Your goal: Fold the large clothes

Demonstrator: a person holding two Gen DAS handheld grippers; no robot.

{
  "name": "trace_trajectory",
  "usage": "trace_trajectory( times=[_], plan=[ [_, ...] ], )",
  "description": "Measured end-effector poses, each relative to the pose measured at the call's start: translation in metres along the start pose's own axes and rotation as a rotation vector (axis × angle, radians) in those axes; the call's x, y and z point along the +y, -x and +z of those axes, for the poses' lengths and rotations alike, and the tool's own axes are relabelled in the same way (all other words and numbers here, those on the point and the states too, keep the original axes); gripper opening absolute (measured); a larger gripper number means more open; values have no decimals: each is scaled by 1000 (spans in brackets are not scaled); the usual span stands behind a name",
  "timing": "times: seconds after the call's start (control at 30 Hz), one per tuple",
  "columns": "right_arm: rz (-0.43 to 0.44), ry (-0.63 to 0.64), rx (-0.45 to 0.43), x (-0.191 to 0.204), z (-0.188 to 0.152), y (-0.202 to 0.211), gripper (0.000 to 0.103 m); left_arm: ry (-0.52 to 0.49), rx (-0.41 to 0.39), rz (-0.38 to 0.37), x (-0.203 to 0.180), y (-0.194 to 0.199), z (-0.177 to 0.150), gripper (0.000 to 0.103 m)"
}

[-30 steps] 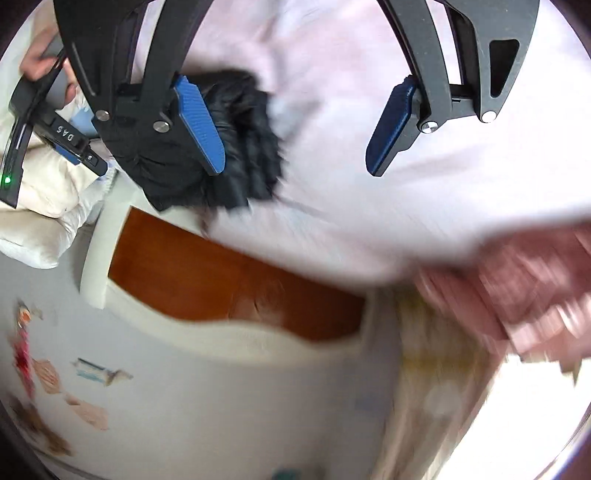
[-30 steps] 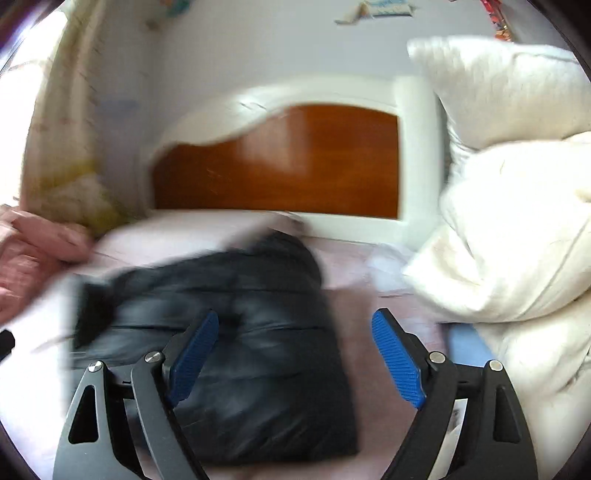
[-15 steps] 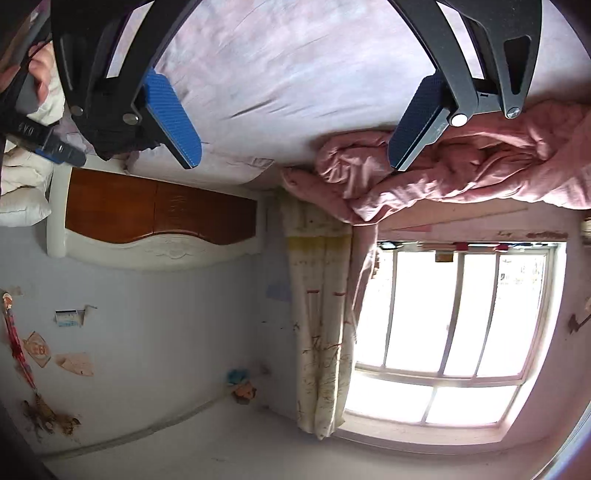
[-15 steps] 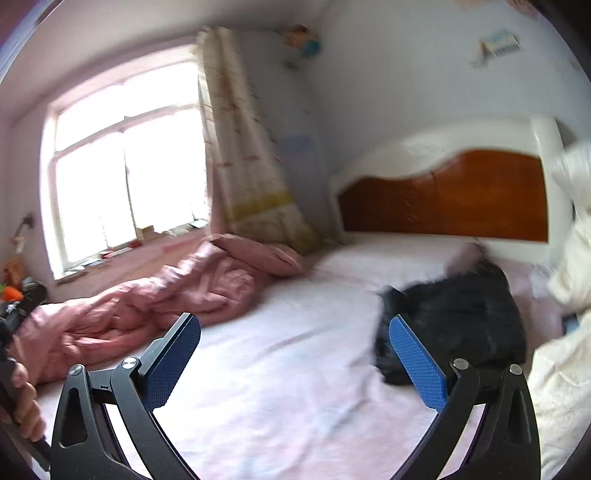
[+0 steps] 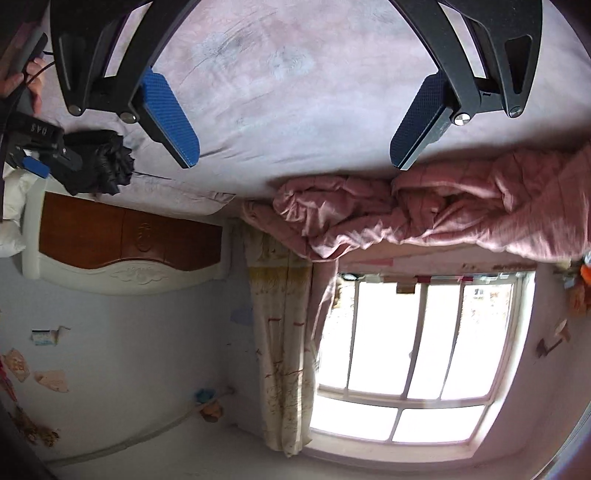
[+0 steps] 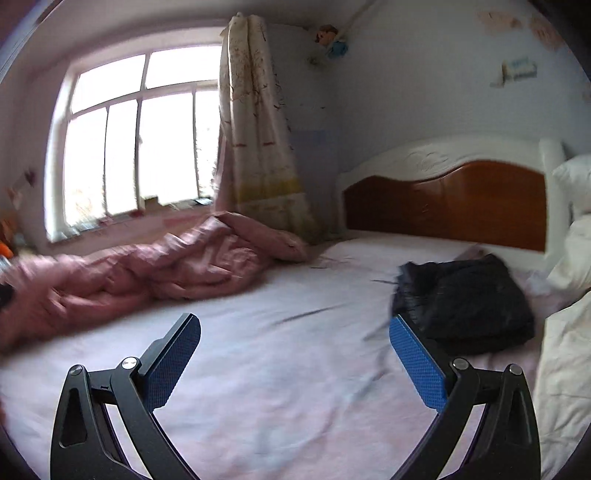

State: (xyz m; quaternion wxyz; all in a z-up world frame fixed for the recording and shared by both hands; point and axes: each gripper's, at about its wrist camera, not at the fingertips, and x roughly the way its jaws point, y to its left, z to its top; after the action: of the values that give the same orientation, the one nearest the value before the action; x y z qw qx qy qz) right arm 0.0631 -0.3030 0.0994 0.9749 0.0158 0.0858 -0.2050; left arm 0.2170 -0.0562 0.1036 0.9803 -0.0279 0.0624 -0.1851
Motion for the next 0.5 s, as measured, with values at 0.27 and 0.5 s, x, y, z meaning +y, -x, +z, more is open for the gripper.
trace_trajectory(
  times=[0.27,0.5],
  plan=[
    [-140,20,69,-20,-57,-27,103,-174,117,-36,-69,-78,-83,102],
    [-172,-25,81,-33,-62,-26,103,-215,71,-56,-83,-69,-84,102]
  ],
)
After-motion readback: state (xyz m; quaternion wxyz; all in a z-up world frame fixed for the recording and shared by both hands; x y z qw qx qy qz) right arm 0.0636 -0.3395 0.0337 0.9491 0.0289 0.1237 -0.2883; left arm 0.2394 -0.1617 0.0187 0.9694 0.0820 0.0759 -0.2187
